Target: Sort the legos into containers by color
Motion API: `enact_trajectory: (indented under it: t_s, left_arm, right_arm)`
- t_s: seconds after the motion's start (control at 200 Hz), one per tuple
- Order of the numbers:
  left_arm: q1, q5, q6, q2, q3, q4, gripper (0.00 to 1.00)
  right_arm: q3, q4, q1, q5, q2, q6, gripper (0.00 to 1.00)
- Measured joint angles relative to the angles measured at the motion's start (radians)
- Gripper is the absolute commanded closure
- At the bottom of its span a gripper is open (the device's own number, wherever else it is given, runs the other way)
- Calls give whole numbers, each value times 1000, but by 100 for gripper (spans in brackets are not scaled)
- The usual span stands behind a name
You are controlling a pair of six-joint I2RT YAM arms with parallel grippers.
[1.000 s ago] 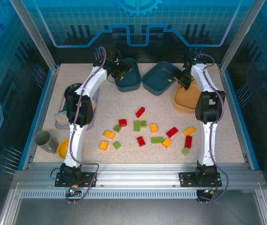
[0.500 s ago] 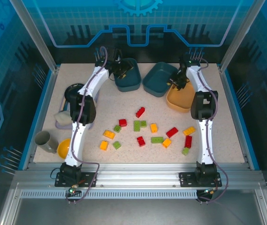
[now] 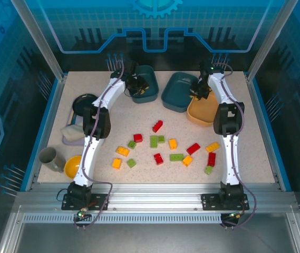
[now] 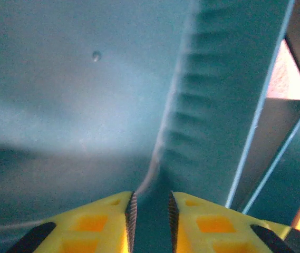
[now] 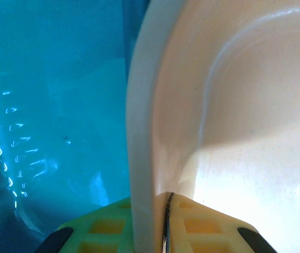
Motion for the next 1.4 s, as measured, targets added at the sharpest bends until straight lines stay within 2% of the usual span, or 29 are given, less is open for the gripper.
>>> enact_trajectory:
  t_s: [0.16, 0.22, 0.355, 0.66, 0.945, 1.215, 1.33, 1.4]
  left_arm:
    - [-3, 0, 45, -33, -73, -67, 79]
    - [-3, 0, 66, -55, -107, -97, 84]
    - [-3, 2, 113, -135, -217, -146, 85]
    - [-3, 15, 202, -371, -565, -135, 86]
    - [-3, -13, 285, -457, -704, -138, 88]
    - [-3, -62, 334, -502, -717, -155, 86]
    - [-3, -81, 344, -530, -717, -163, 75]
    - [-3, -92, 349, -555, -716, -163, 66]
  right_arm:
    - [0, -13, 0, -2, 0, -82, 88]
    - [0, -20, 2, -2, 0, -112, 87]
    - [0, -36, 8, -5, -6, -172, 87]
    - [-31, -40, 68, -28, -27, -259, 84]
    - [-34, -42, 126, -55, -27, -283, 81]
    - [-50, -34, 133, -84, -32, -285, 52]
    - [-96, -24, 135, -75, -62, -272, 44]
    - [-123, -21, 135, -55, -101, -257, 43]
